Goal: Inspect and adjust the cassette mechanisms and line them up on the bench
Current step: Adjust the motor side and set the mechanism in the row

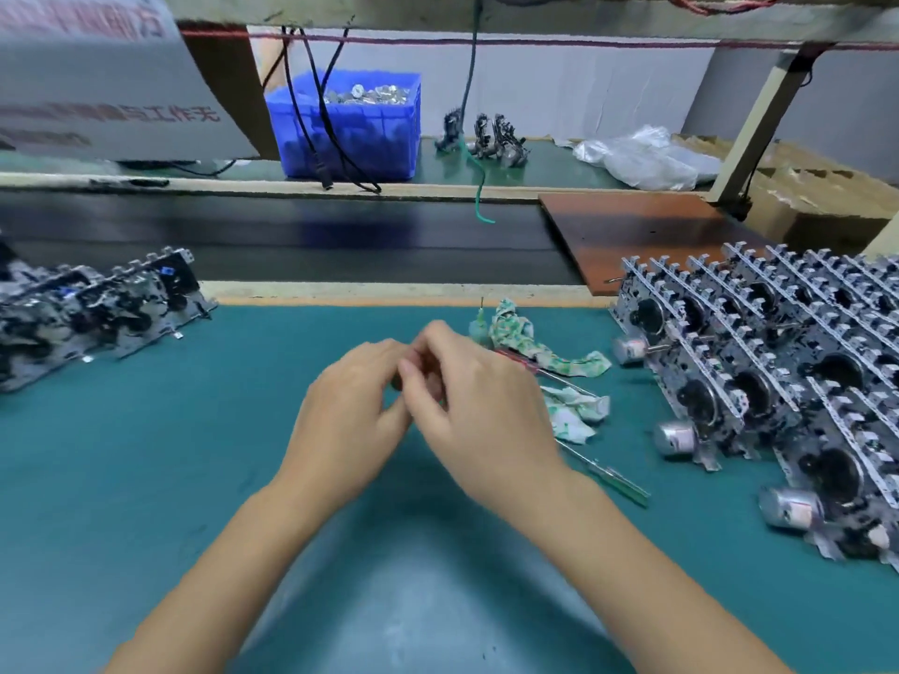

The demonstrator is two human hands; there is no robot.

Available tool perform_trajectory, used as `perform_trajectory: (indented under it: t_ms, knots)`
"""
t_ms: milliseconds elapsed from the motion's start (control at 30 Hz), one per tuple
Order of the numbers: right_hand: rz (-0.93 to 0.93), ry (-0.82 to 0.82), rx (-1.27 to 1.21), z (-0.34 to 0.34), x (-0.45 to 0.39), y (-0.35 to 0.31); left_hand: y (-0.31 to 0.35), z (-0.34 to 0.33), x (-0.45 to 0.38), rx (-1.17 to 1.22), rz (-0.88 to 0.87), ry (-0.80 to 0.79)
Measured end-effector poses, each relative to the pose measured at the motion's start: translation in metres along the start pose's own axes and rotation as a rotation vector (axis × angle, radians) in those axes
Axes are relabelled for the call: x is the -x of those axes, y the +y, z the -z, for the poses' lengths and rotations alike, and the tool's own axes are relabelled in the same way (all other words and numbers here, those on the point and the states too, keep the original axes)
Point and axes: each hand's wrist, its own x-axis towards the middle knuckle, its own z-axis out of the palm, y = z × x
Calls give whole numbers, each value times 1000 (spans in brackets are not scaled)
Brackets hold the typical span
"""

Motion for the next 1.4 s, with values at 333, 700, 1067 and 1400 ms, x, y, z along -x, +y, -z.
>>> perform_trajectory:
  t_ms: [333, 700, 1067, 1400]
  knots:
    - [249, -201, 122, -145, -120, -49, -137, 104, -37, -721, 189, 85]
    - [517, -284, 474, -228, -214, -83, -213, 163, -74, -1107, 431, -152]
    - [623, -307, 495, -168, -188, -63, -163, 153, -46, -913, 236, -96]
    - [396, -321, 282, -22, -39, 16, -47, 69, 4, -579, -219, -188]
